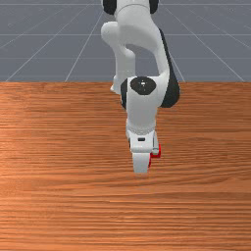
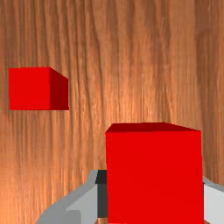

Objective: Stack all the cube

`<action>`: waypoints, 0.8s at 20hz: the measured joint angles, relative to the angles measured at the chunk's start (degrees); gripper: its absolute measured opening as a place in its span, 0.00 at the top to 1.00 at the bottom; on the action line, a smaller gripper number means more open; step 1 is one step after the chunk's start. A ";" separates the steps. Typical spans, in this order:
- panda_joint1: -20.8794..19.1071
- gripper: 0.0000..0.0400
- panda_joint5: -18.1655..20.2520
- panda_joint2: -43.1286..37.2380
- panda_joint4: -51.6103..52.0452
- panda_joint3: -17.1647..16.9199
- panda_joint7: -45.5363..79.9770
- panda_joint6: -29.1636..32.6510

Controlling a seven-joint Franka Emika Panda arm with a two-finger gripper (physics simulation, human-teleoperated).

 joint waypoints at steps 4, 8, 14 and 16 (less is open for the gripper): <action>0.15 0.51 0.02 -4.84 -8.88 0.08 0.18 3.73; 0.29 0.51 0.02 -8.46 -15.63 0.12 0.35 6.87; 0.75 0.51 -0.30 -12.33 -22.70 -0.02 0.95 9.38; 1.14 0.51 0.00 -12.56 -23.13 -0.16 2.45 9.25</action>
